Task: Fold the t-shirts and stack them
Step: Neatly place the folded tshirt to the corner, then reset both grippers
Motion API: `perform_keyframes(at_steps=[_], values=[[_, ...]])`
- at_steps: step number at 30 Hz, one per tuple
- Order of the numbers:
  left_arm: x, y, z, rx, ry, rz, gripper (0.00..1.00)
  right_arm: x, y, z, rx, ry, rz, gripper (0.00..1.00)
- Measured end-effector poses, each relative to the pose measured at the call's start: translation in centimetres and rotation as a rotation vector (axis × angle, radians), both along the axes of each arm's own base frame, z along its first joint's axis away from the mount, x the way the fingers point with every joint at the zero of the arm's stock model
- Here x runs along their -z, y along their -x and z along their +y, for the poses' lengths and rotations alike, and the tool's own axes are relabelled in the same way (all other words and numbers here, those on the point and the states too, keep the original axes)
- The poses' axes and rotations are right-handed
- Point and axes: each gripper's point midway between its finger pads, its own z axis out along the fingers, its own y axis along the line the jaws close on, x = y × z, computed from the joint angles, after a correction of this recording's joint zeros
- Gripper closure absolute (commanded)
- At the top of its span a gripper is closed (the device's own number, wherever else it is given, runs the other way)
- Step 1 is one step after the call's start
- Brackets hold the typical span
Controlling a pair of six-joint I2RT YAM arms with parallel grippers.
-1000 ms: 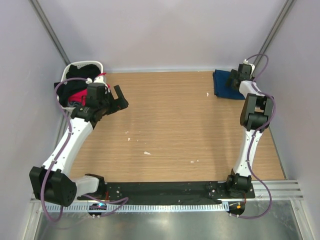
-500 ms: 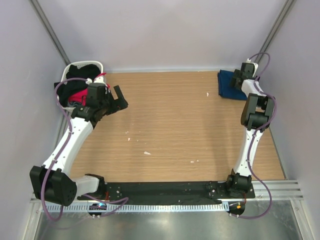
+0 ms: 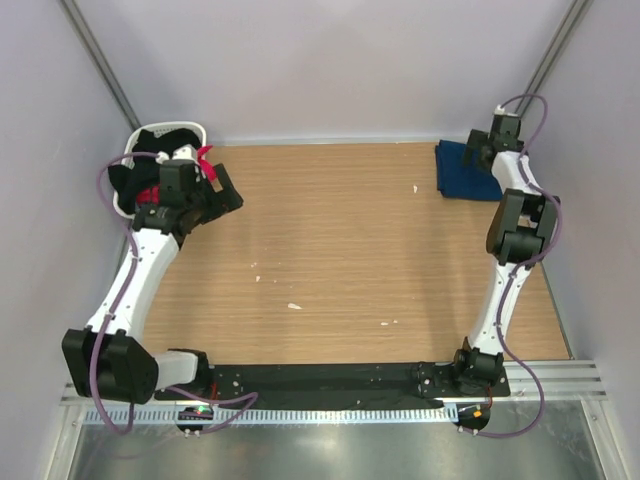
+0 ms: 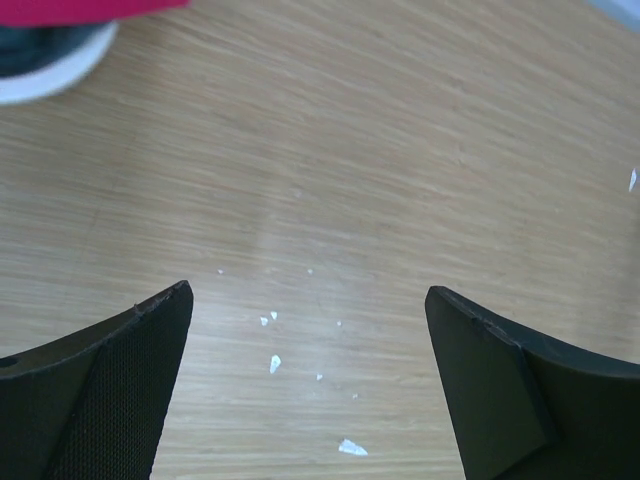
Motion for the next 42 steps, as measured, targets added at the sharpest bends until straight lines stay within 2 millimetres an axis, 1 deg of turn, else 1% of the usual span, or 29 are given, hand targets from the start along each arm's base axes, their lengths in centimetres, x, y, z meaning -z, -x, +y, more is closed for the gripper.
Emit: perform_keyframes(at_steps=[1, 2, 3, 4, 5, 7, 9, 10, 11, 12, 14, 16, 18, 19, 20, 22, 23, 24, 25, 27, 30, 36, 42], values=[[-0.3, -0.4, 0.7, -0.015, 0.011, -0.004, 0.0, -1.8, 0.3, 0.5, -0.013, -0.01, -0.022, 0.0], [-0.6, -0.8, 1.5, -0.034, 0.021, -0.008, 0.0, -4.1, 0.8, 0.9, -0.021, -0.015, -0.052, 0.0], [-0.9, -1.0, 2.1, -0.046, 0.03, -0.013, 0.0, -6.8, 1.3, 1.4, -0.03, -0.019, -0.096, 0.0], [-1.2, -1.3, 2.7, -0.058, 0.036, -0.022, 0.0, -9.9, 2.1, 1.9, -0.038, -0.023, -0.154, 0.0], [-1.6, -1.4, 3.2, -0.069, 0.039, -0.03, 0.0, -13.2, 3.4, 2.7, -0.047, -0.03, -0.211, 0.0], [-2.4, -1.6, 4.1, -0.089, 0.045, -0.048, 0.0, -20.5, 5.9, 4.3, -0.081, -0.044, -0.371, 0.0], [-3.2, -1.5, 4.9, -0.108, 0.054, -0.07, 0.0, -27.2, 9.5, 6.4, -0.125, -0.066, -0.534, 0.0], [-3.6, -1.3, 5.3, -0.117, 0.057, -0.078, 0.0, -29.6, 11.2, 7.3, -0.147, -0.076, -0.602, 0.0], [-4.0, -1.0, 5.7, -0.13, 0.058, -0.089, 0.0, -31.3, 13.0, 8.4, -0.172, -0.096, -0.656, 0.0], [-4.5, -0.6, 6.0, -0.14, 0.063, -0.105, 0.0, -32.0, 14.7, 9.4, -0.191, -0.118, -0.691, 0.0], [-5.4, 0.6, 6.2, -0.153, 0.071, -0.137, 0.0, -31.6, 17.6, 11.2, -0.225, -0.171, -0.724, 0.0], [-5.8, 2.1, 6.1, -0.153, 0.076, -0.157, 0.0, -28.7, 19.7, 12.5, -0.236, -0.233, -0.7, 0.0], [-5.6, 3.6, 5.9, -0.152, 0.082, -0.172, 0.0, -24.3, 21.5, 13.5, -0.223, -0.301, -0.634, 0.0], [-5.1, 4.4, 5.8, -0.152, 0.085, -0.169, 0.0, -21.4, 22.3, 13.8, -0.206, -0.334, -0.575, 0.0], [-4.6, 5.0, 5.7, -0.153, 0.088, -0.166, 0.0, -18.6, 23.2, 14.0, -0.185, -0.366, -0.515, 0.0], [-2.7, 6.5, 5.5, -0.16, 0.097, -0.135, 0.0, -13.6, 25.3, 14.5, -0.14, -0.417, -0.409, 0.0], [-1.8, 6.9, 5.5, -0.163, 0.1, -0.12, 0.0, -12.0, 26.4, 14.7, -0.122, -0.432, -0.374, 0.0], [-0.8, 7.5, 5.4, -0.165, 0.104, -0.102, 0.0, -10.8, 27.5, 14.9, -0.104, -0.444, -0.35, 0.0], [-0.1, 7.8, 5.3, -0.164, 0.106, -0.088, 0.0, -10.1, 28.5, 15.0, -0.087, -0.454, -0.344, 0.0], [1.2, 8.4, 5.1, -0.159, 0.114, -0.063, 0.0, -9.8, 29.6, 15.2, -0.072, -0.469, -0.383, 0.0], [1.7, 8.6, 5.1, -0.159, 0.114, -0.054, 0.0, -9.4, 30.3, 15.5, -0.062, -0.491, -0.425, 0.0], [1.5, 8.6, 5.1, -0.158, 0.114, -0.061, 0.0, -7.9, 30.4, 15.5, -0.039, -0.516, -0.403, 0.01], [1.5, 8.5, 5.1, -0.159, 0.113, -0.063, 0.0, -8.0, 29.7, 15.3, -0.041, -0.507, -0.418, 0.0]])
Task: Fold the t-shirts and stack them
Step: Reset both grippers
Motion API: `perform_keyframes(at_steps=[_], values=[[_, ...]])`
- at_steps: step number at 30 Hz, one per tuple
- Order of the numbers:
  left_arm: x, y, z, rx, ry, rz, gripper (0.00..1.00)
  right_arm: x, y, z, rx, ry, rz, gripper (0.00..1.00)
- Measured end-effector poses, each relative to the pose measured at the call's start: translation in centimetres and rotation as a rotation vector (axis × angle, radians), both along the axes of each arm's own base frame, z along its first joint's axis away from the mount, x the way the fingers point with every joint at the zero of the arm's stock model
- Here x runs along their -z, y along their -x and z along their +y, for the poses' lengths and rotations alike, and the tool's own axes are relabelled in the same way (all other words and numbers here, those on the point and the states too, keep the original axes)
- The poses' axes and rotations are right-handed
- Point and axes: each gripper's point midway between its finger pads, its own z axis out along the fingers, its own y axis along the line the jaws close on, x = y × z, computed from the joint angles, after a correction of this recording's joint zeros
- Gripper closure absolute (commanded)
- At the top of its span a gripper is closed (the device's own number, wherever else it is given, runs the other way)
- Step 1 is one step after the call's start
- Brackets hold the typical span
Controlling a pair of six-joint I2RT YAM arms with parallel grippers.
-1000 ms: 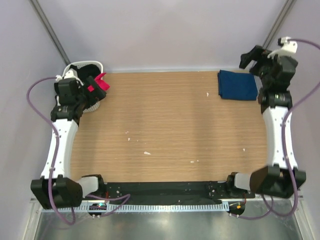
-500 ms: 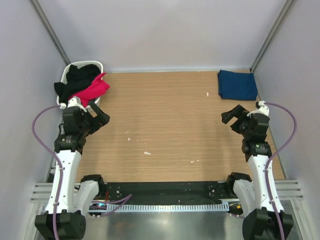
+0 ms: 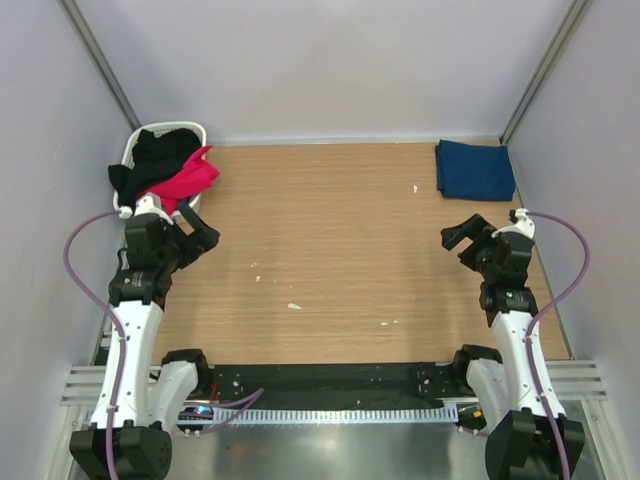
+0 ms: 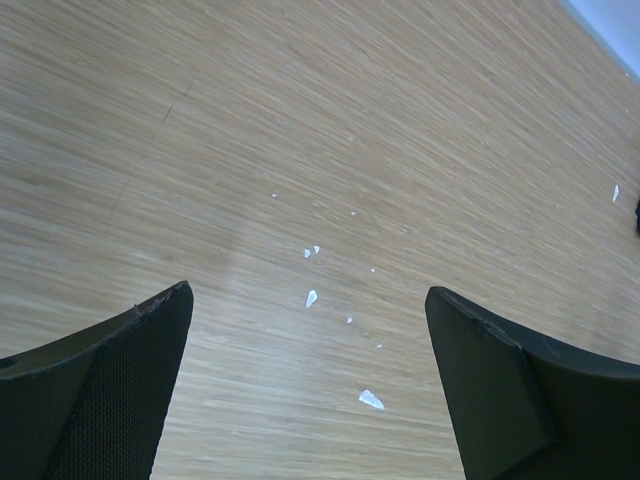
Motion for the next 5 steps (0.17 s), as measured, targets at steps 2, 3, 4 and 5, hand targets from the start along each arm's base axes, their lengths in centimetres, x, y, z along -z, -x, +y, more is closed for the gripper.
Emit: perform_keyframes(at_steps=[2, 3, 4, 5], values=[[-0.02, -0.02, 0.07, -0.003, -0.003, -0.001, 0.0, 0.2, -0.36, -0.07, 0.0, -0.001, 0.002, 0.0], [-0.06, -0.03, 0.12, -0.005, -0.005, -0.003, 0.0, 0.31, -0.52, -0.1, 0.0, -0.001, 0.004, 0.0], [-0.11, -0.02, 0.16, -0.007, -0.006, -0.005, 0.0, 0.47, -0.7, -0.13, 0.0, -0.002, 0.008, 0.01], [-0.21, 0.0, 0.19, -0.007, -0.009, -0.01, 0.0, 0.61, -0.84, -0.16, 0.0, -0.002, 0.011, 0.0]])
